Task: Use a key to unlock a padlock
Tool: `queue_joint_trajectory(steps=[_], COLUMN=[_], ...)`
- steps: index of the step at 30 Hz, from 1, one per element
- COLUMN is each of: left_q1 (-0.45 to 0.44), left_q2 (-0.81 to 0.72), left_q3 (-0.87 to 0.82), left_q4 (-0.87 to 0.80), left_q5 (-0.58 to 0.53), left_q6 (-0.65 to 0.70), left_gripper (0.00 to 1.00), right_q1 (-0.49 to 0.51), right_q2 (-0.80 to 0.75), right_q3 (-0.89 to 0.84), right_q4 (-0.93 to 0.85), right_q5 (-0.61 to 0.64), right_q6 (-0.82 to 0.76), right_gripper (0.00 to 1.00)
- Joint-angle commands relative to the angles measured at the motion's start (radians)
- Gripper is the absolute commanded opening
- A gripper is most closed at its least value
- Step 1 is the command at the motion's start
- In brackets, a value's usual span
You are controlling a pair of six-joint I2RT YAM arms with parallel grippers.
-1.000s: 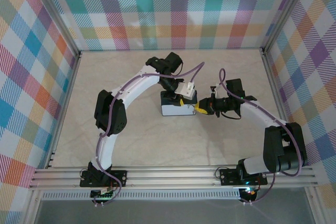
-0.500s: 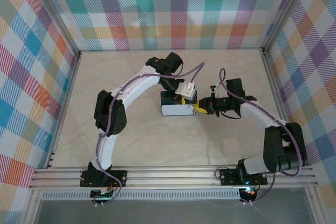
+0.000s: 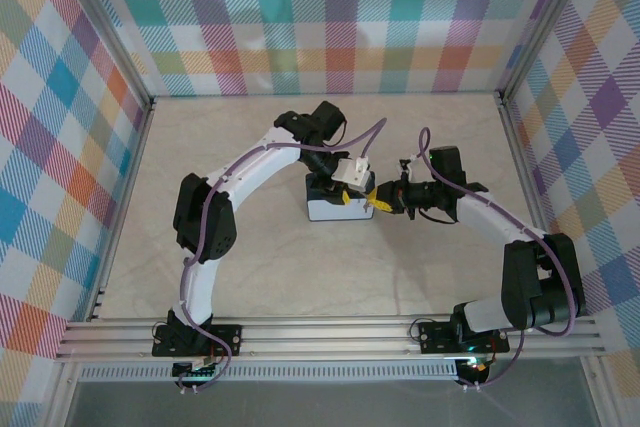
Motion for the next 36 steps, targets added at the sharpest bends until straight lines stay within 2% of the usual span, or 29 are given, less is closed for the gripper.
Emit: queue_joint_trajectory(steps=[1,7,22,31,36], left_q1=[0.011,0.021,0.022,0.015,0.013], left_q2=[-0.045,-0.058,0.031,0.091,0.095], left_q3=[0.000,0.005,0.058,0.116,0.109], left_q4=[0.014,0.038,0.039,-0.022,-0.031], left_q5=[0.025,0.077,-0.009,-0.025,-0.031], left_q6=[0.003,-0.014,-0.066,-0.079,-0.081], left_gripper=[0.53,0.53,0.62,0.59,0.53], right_q1=[0.005,0.005,0.006,0.005,0.005], right_q2=[-0.010,-0.013,-0.013,-0.020,-0.022], right_q3=[0.018,0.015,0.013,0.009,0.003], right_q4=[-0.031,-0.042,-0.051,-0.063,-0.066], right_q5=[-0.005,-0.004,-0.017,-0.016,-0.017], right_q6=[-0.019,-0.029,-0.049,-0.058,-0.061], right_gripper=[0.01,0.01,0.01,0.01,0.01])
